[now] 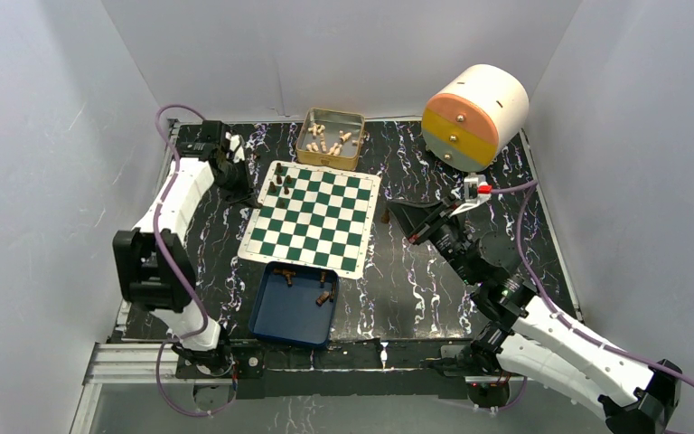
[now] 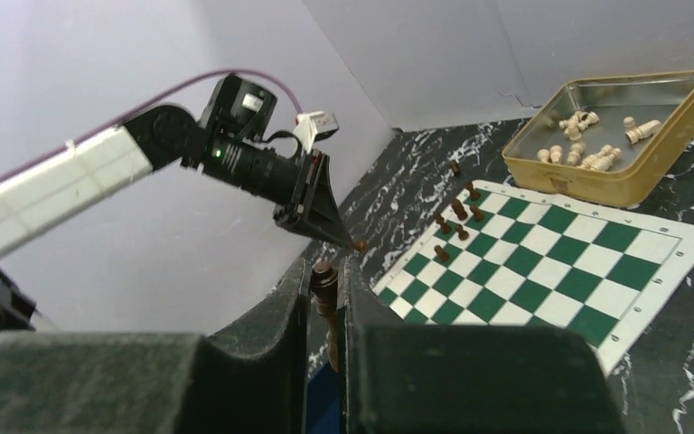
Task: Set up the chess pieces on the board
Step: Place the chess piece on the chessboard.
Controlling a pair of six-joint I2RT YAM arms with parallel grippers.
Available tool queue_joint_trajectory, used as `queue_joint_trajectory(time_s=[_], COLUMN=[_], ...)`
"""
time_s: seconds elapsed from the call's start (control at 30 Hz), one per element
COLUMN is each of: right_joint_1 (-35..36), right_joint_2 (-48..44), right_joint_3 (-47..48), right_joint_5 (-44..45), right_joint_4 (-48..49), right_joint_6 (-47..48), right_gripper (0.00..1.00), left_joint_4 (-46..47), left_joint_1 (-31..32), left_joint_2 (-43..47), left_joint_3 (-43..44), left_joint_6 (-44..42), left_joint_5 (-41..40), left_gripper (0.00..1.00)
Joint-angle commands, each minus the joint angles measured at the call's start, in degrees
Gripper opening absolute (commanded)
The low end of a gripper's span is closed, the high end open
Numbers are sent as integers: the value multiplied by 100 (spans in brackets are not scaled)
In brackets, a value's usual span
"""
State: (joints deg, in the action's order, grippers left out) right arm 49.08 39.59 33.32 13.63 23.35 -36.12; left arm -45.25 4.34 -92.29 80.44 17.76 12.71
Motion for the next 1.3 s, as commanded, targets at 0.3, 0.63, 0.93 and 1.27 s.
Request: queue_joint_trajectory(time_s=[0.3, 0.63, 0.93, 1.27], right_joint_1=[-25, -30, -22, -21], right_joint_2=[-287, -201, -73, -37], right_joint_3=[3, 64, 113, 215], right_joint_5=[-369, -307, -269, -280], right_joint_4=[-328, -344, -272, -323], right_joint_6=[738, 757, 773, 786], right_gripper=[4, 4, 5, 5], left_joint_4=[-1721, -1751, -1794, -1930], left_joint_1=[23, 124, 325, 392], left_joint_2=[-1895, -2774, -3206, -3466], left_joint_3=[2099, 2695, 2911, 3221], left_joint_6=[-887, -868, -844, -867], left_joint_5=[-1679, -1419, -1425, -1453], left_gripper=[0, 0, 0, 0])
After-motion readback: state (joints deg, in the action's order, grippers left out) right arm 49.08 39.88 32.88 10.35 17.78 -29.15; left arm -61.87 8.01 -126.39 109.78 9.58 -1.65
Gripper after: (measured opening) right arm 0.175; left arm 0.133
